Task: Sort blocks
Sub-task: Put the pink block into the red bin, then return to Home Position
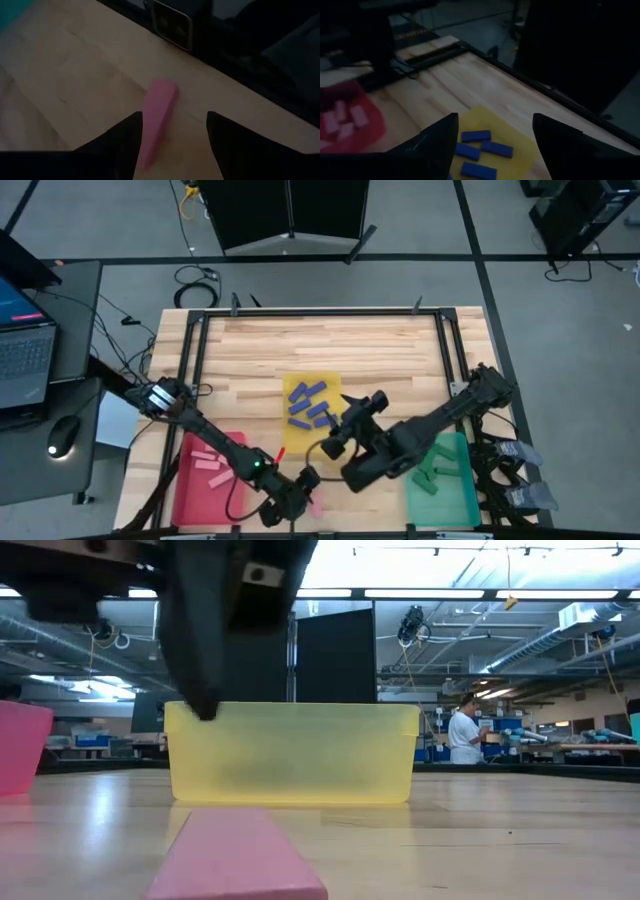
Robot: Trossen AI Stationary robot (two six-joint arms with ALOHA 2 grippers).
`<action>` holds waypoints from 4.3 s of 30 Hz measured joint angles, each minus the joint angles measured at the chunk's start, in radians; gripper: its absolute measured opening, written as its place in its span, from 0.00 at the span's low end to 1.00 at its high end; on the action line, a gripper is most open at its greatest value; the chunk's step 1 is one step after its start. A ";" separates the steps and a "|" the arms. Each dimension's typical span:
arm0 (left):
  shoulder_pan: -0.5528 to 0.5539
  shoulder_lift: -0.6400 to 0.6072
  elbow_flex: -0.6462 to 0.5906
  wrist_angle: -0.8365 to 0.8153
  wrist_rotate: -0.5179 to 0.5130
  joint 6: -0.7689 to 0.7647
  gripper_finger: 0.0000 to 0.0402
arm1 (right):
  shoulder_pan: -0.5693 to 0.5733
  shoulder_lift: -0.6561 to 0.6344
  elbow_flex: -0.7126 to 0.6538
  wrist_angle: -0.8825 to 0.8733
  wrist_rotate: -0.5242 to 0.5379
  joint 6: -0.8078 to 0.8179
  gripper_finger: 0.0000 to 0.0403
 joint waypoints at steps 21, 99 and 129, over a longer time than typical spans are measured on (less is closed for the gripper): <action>0.076 0.263 0.306 -0.290 0.114 0.076 0.58 | 0.084 -0.016 0.000 0.056 0.027 -0.004 0.61; -0.367 -0.842 -0.274 -0.572 -0.837 -0.885 0.09 | 0.017 -0.066 -0.157 0.612 -0.648 -0.954 0.04; 0.095 -1.823 -1.127 0.087 -0.645 -0.404 0.00 | -0.142 -1.385 -1.774 1.542 -0.693 -1.081 0.01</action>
